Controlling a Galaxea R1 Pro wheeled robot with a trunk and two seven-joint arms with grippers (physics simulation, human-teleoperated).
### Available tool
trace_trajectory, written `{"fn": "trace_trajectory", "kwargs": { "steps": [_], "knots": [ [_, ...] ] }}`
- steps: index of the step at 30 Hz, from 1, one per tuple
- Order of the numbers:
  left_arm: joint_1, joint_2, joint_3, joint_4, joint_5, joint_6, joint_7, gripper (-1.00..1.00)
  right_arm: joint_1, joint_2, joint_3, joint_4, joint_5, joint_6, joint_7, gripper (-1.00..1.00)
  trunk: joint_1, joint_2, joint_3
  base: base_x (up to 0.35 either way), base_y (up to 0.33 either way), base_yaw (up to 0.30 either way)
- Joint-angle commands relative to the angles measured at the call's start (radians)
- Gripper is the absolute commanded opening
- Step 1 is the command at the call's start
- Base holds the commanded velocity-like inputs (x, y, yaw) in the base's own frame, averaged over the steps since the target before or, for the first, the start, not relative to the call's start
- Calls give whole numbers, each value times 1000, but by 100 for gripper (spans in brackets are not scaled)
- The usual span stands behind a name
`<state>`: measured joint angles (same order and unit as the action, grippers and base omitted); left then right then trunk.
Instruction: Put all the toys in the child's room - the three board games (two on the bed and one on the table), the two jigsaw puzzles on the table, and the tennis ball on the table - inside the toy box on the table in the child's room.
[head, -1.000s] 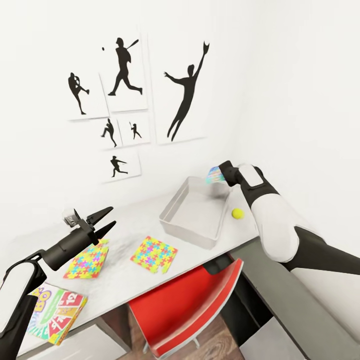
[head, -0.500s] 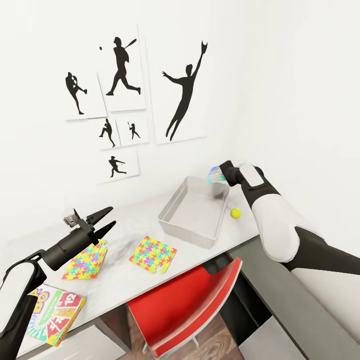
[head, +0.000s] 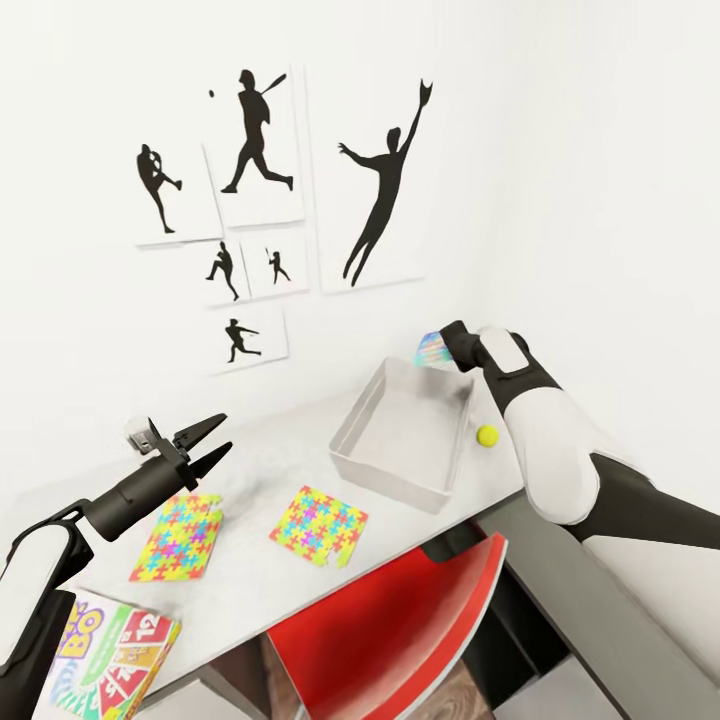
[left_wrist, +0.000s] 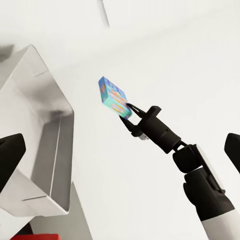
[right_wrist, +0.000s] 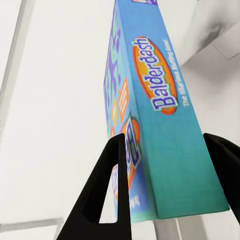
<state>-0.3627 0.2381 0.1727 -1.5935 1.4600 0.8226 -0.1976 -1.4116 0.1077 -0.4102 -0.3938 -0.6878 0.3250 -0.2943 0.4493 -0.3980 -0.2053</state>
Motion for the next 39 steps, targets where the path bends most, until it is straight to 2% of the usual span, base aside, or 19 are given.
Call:
{"fn": "trace_trajectory", "kwargs": {
  "steps": [1, 26, 39],
  "knots": [
    [-1, 0, 1, 0, -2, 5, -4, 100, -1, 0, -2, -5, -8, 3, -7, -100, 1, -2, -2, 48, 36, -41],
    [-1, 0, -1, 0, -3, 4, -4, 100, 8, 1, -1, -65, -9, 9, -7, -100, 1, -2, -2, 9, 6, -38],
    [-1, 0, 0, 0, -3, 5, -3, 100, 9, 1, 3, -66, -9, 11, -1, -100, 1, -2, -2, 131, 46, 0]
  ]
}}
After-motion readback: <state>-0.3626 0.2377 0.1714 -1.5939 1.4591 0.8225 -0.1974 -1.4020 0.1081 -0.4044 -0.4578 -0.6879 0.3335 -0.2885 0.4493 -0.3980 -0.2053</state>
